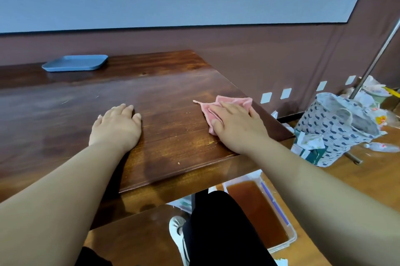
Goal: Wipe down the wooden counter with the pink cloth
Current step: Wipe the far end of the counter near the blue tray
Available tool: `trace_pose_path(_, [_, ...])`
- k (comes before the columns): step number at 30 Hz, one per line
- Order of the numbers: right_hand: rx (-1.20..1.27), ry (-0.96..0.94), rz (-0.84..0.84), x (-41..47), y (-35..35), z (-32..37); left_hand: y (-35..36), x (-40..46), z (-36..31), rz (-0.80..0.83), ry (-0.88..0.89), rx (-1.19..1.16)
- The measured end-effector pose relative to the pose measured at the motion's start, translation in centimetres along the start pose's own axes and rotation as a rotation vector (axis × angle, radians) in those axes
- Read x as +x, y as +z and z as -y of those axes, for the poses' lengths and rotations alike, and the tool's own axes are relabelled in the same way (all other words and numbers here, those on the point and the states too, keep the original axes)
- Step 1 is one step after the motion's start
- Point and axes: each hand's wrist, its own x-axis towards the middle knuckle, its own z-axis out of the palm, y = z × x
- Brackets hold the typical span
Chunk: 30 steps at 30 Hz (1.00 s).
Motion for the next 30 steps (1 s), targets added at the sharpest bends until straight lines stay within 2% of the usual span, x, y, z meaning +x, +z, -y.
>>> trace_pose_path(4, [-0.029, -0.103, -0.127, -3.2, 2.0, 0.6, 0.6, 0.0, 0.4, -0.011, 0.009, 0.012])
trace_pose_path(8, [-0.005, -0.065, 0.039, 0.0, 1.0, 1.3, 0.5, 0.2, 0.1, -0.011, 0.026, 0.012])
trace_pose_path(10, [0.001, -0.040, 0.068, 1.2, 0.4, 2.0, 0.4, 0.2, 0.1, -0.021, 0.025, 0.006])
trace_pose_path(16, [0.002, -0.272, -0.020, -2.6, 2.1, 2.7, 0.7, 0.2, 0.4, -0.028, 0.030, 0.015])
trace_pose_path(20, [0.035, -0.187, 0.091, 0.5, 0.8, 3.7, 0.4, 0.0, 0.1, -0.023, 0.035, 0.014])
trace_pose_path(22, [0.023, -0.157, 0.081, 1.1, 0.6, 4.3, 0.5, -0.2, 0.1, -0.017, 0.031, 0.014])
trace_pose_path(28, [0.052, -0.279, 0.004, -2.9, 2.4, 4.9, 0.9, 0.3, 0.4, -0.008, 0.018, 0.017])
trace_pose_path(30, [0.045, -0.282, 0.036, -2.3, 2.0, 5.1, 0.9, 0.2, 0.4, -0.009, 0.015, 0.017])
